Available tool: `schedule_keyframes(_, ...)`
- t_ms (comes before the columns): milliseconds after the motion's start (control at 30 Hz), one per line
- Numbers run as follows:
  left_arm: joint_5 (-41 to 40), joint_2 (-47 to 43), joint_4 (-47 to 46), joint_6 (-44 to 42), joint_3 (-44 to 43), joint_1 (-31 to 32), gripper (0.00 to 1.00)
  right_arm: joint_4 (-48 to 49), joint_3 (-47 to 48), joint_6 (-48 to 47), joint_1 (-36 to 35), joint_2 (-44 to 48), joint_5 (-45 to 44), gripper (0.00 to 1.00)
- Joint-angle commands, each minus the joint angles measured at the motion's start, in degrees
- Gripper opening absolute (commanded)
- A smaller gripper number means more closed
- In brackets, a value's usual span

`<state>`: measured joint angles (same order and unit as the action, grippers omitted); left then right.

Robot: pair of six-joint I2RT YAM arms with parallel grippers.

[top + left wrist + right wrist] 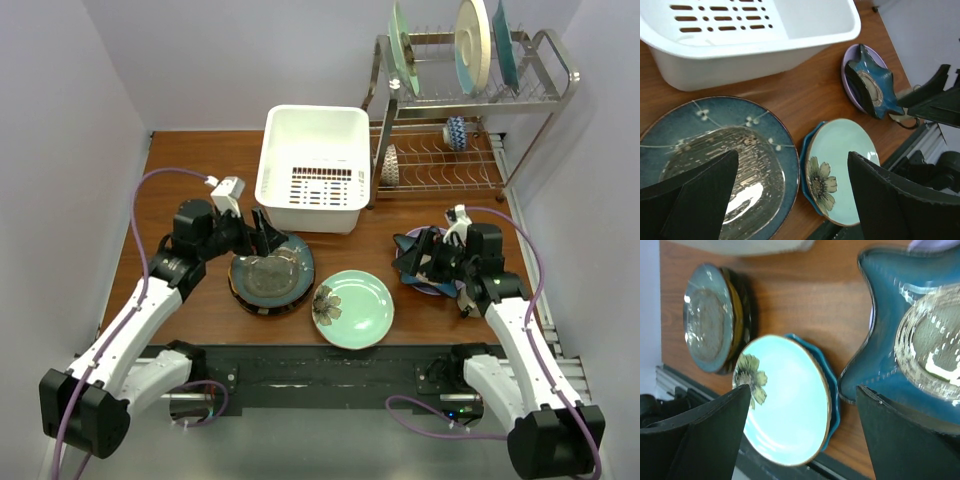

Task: Place the plates into the plastic bin on the countertop
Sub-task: Pick up the plate at the center of the board.

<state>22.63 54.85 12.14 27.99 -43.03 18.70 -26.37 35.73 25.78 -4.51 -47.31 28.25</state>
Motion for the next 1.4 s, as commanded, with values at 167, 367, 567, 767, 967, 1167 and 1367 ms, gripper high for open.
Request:
schedule_keyframes(167,10.4,1.2,4.1,-2.0,2.5,2.3,0.93,-3.5,-4.3,1.9,-2.4,2.1,6.6,0.84)
schedule_keyframes(367,11.4,2.0,5.3,-3.1,4.7,4.4,0.92,-3.8,-6.4,3.0,-3.7,2.7,6.0,0.82)
schedule_keyframes(567,10.9,3.8,5.0,-0.7,5.5,10.5,0.92,-2.6,-7.7,4.0,-5.3,0.7,5.3,0.72)
schedule_keyframes(767,6.0,8.9,4.8,1.8,5.3,16.9,0.91,-0.4,-9.0,5.9,-7.0,-2.5,2.9,0.53)
schedule_keyframes(967,5.7,12.4,3.1,3.3,5.3,19.6,0.87,1.1,-10.6,6.6,-8.3,-5.0,1.3,0.45)
schedule_keyframes(1167,5.4,15.0,0.7,5.0,5.6,21.6,0.81,1.4,-10.8,6.8,-9.4,-5.8,-1.5,0.43)
schedule_keyframes(1367,5.1,17.7,-1.9,6.9,5.7,23.7,0.78,3.3,-11.8,8.3,-10.0,-5.2,-2.4,0.38)
